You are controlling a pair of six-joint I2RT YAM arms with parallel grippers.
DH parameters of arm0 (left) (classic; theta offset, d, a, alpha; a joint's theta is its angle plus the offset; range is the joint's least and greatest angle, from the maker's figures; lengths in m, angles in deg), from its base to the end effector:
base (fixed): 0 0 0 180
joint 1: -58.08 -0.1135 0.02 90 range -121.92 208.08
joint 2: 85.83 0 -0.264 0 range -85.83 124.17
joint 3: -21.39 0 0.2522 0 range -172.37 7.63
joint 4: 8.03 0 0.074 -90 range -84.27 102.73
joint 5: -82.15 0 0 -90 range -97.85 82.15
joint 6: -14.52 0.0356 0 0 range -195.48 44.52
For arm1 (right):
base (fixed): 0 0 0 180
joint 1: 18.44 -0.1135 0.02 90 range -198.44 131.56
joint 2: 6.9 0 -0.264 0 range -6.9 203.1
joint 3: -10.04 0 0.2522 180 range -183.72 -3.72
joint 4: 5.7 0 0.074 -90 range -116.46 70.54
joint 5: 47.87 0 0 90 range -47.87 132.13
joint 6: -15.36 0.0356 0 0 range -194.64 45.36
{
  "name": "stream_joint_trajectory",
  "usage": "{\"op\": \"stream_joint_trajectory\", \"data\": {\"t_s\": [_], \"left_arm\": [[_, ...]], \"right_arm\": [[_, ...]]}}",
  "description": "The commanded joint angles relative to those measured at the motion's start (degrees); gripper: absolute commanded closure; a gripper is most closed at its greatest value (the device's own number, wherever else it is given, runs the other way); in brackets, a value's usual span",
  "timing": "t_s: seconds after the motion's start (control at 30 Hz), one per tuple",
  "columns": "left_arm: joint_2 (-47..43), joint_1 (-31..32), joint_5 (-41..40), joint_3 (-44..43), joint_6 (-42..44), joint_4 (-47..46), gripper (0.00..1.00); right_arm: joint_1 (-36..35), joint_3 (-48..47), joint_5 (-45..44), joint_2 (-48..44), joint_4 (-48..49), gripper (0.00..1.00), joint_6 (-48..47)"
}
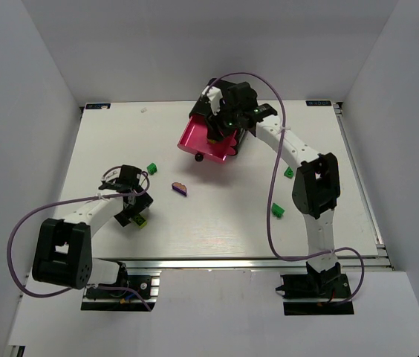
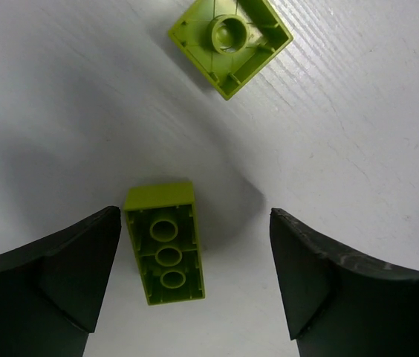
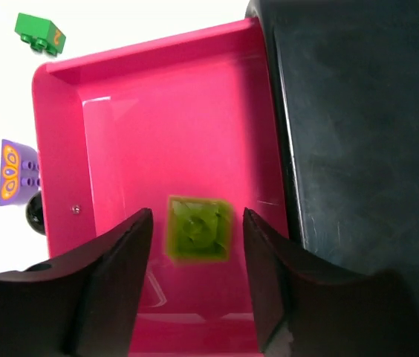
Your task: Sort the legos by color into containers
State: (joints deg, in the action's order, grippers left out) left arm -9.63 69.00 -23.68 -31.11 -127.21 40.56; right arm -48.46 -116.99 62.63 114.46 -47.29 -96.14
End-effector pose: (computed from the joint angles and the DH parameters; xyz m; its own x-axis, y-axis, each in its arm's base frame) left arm 0.2187 -0.0323 0.1654 -0.6585 -0.6422 -0.3924 -0.6719 0.7365 -0.0779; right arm 0.4226 0.2586 0.3009 -0.2109 -0.5183 -0.8288 -0.8507 0.5150 -0.1057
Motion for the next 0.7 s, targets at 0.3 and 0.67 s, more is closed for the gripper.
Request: {"op": "stream_joint_trajectory", "data": {"t_s": [0.3,0.67], "left_arm": [[4.21,-0.99,2.48,0.42,1.80,-3.28,0.19],[2.82,-1.51,5.99,-3.52,4.17,-2.40,0.81]], "right_arm": [[0.40,-0.65,1.92,-7.96,-0.03,0.35,2.59],[5.05,12.11,3.15,-21.68,1.29,0.39,5.67]]}}
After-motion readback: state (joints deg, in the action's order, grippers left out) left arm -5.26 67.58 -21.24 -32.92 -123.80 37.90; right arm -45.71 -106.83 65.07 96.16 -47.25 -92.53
